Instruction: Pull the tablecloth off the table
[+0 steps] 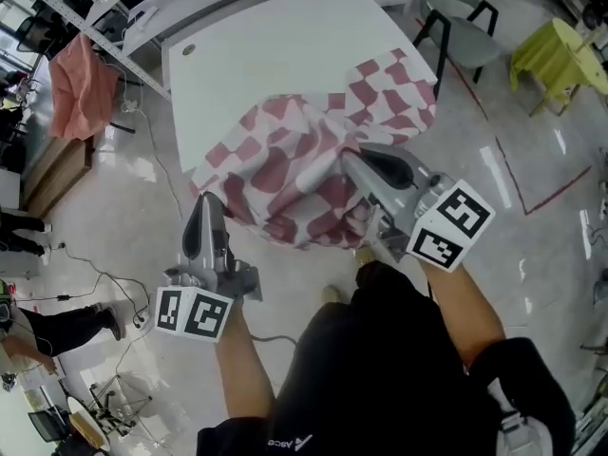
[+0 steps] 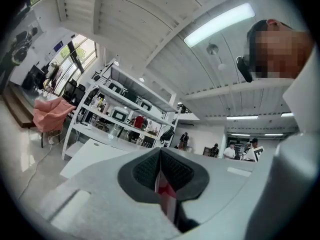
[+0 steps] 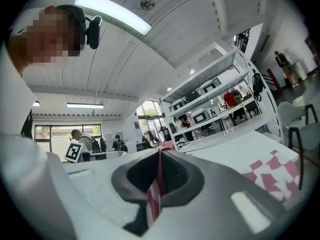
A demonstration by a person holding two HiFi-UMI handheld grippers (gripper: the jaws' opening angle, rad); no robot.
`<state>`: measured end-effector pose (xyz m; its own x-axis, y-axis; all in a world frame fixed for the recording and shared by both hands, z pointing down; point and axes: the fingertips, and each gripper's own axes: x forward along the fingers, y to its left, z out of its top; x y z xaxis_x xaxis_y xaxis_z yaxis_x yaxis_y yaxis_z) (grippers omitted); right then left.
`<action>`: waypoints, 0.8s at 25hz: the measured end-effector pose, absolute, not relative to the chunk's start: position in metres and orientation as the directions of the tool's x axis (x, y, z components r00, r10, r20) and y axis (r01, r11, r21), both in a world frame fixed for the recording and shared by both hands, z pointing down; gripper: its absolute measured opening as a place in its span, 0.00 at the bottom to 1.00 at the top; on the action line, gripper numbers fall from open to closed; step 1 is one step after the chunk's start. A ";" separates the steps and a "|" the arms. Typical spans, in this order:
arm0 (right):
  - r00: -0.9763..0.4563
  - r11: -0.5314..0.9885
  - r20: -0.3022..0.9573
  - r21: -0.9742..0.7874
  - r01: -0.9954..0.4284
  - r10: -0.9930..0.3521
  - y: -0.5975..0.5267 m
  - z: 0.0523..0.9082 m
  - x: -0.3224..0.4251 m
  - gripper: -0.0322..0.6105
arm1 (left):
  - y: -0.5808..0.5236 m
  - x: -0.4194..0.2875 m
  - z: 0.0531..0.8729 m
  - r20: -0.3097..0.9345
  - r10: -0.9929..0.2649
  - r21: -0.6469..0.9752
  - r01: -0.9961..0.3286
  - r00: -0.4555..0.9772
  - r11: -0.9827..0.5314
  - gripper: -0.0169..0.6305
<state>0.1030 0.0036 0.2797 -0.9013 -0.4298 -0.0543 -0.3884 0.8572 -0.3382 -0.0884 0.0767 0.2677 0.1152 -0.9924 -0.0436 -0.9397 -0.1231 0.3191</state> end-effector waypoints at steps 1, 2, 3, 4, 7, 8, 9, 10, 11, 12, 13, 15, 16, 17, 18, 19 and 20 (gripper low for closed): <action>-0.892 0.849 -0.061 -0.342 -0.403 -0.448 0.018 0.276 0.106 0.05 | 0.089 -0.085 0.264 -0.055 -0.989 0.319 -0.936 0.141 -0.151 0.04; -0.883 0.842 -0.065 -0.341 -0.419 -0.466 0.032 0.272 0.109 0.05 | 0.102 -0.082 0.260 -0.067 -0.984 0.317 -0.931 0.167 -0.180 0.04; -0.873 0.835 -0.069 -0.337 -0.435 -0.483 0.046 0.269 0.111 0.05 | 0.115 -0.080 0.257 -0.080 -0.978 0.316 -0.926 0.192 -0.207 0.04; -0.865 0.830 -0.072 -0.332 -0.449 -0.497 0.060 0.266 0.110 0.05 | 0.127 -0.080 0.254 -0.089 -0.973 0.314 -0.921 0.212 -0.230 0.04; -0.855 0.823 -0.080 -0.332 -0.462 -0.512 0.094 0.263 0.106 0.05 | 0.157 -0.082 0.250 -0.100 -0.963 0.312 -0.912 0.248 -0.267 0.04; -0.856 0.823 -0.082 -0.336 -0.458 -0.510 0.103 0.262 0.106 0.05 | 0.164 -0.080 0.249 -0.103 -0.961 0.313 -0.909 0.255 -0.275 0.04; -0.857 0.824 -0.086 -0.338 -0.455 -0.508 0.111 0.259 0.109 0.05 | 0.170 -0.076 0.246 -0.106 -0.959 0.313 -0.907 0.262 -0.282 0.04; -0.857 0.825 -0.090 -0.339 -0.452 -0.507 0.118 0.256 0.114 0.05 | 0.176 -0.070 0.244 -0.109 -0.958 0.313 -0.905 0.267 -0.288 0.04; -0.858 0.826 -0.094 -0.340 -0.449 -0.505 0.124 0.253 0.119 0.05 | 0.181 -0.063 0.241 -0.111 -0.956 0.312 -0.904 0.271 -0.292 0.04; -0.858 0.828 -0.100 -0.340 -0.446 -0.504 0.129 0.249 0.125 0.05 | 0.186 -0.056 0.238 -0.111 -0.956 0.312 -0.904 0.272 -0.294 0.04; -0.859 0.830 -0.106 -0.340 -0.443 -0.502 0.133 0.245 0.129 0.05 | 0.191 -0.051 0.235 -0.113 -0.956 0.312 -0.904 0.270 -0.292 0.04; -0.860 0.835 -0.120 -0.339 -0.434 -0.495 0.136 0.237 0.136 0.05 | 0.197 -0.045 0.229 -0.119 -0.959 0.314 -0.907 0.257 -0.282 0.04; -0.862 0.838 -0.126 -0.337 -0.429 -0.491 0.137 0.234 0.139 0.05 | 0.198 -0.042 0.226 -0.124 -0.961 0.315 -0.908 0.248 -0.275 0.04; -0.863 0.842 -0.132 -0.333 -0.424 -0.487 0.136 0.231 0.142 0.05 | 0.200 -0.040 0.224 -0.130 -0.962 0.316 -0.910 0.238 -0.268 0.04; -0.864 0.846 -0.139 -0.326 -0.421 -0.483 0.136 0.229 0.145 0.05 | 0.200 -0.037 0.223 -0.137 -0.964 0.315 -0.912 0.229 -0.261 0.04; -0.865 0.851 -0.146 -0.319 -0.418 -0.480 0.134 0.228 0.150 0.05 | 0.199 -0.034 0.222 -0.145 -0.965 0.315 -0.914 0.218 -0.254 0.04; -0.866 0.854 -0.152 -0.311 -0.417 -0.477 0.132 0.226 0.155 0.05 | 0.198 -0.032 0.222 -0.152 -0.966 0.316 -0.916 0.208 -0.247 0.04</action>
<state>0.1547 0.1324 0.2263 -0.8656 -0.4772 -0.1519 -0.4165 0.8544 -0.3107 -0.0317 0.1977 0.2218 0.2078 -0.9663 -0.1516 -0.9161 -0.2466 0.3161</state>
